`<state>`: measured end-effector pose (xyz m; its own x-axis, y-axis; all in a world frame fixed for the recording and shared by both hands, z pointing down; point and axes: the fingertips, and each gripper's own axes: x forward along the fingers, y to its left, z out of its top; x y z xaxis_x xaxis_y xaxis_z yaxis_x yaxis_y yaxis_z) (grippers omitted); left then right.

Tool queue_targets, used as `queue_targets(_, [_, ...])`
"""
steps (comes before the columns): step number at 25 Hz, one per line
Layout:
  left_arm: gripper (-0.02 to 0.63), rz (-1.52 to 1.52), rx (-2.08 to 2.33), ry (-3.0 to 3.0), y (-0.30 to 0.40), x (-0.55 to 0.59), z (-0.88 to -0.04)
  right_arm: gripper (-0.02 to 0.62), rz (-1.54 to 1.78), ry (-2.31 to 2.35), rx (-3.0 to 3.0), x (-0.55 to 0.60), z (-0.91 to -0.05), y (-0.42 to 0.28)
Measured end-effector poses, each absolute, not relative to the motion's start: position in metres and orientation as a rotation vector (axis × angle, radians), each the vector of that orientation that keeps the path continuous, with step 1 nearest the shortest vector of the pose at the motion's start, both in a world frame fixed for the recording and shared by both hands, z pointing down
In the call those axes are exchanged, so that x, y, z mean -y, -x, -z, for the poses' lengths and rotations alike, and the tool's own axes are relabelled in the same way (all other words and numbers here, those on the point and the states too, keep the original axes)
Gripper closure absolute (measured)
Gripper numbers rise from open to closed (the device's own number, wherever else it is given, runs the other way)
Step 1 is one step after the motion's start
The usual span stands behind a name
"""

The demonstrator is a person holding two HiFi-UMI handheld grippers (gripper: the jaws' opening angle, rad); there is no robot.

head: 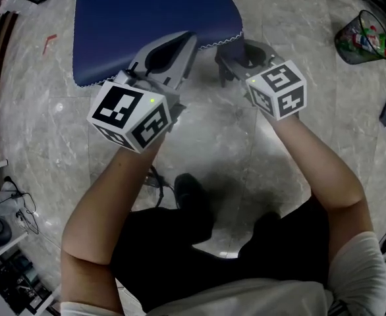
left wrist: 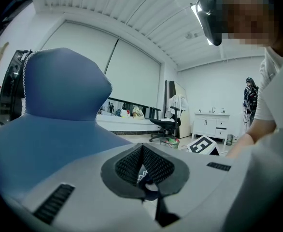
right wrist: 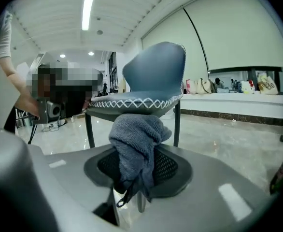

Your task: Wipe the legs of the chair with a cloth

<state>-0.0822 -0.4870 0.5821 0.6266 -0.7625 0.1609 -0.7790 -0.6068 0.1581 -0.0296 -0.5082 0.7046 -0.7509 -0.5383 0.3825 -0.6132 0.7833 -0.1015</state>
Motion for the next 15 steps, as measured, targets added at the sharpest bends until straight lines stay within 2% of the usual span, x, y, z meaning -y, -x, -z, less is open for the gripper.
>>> queue_targets(5, [0.600,-0.091,1.265,-2.636,0.081,0.489,-0.581,0.453,-0.301,-0.911,2.642,0.507,-0.739,0.028])
queue_targets(15, [0.600,-0.130,1.223,-2.667,0.079,0.488,-0.584,0.451,-0.486,-0.815,2.371,0.486,-0.953,0.022])
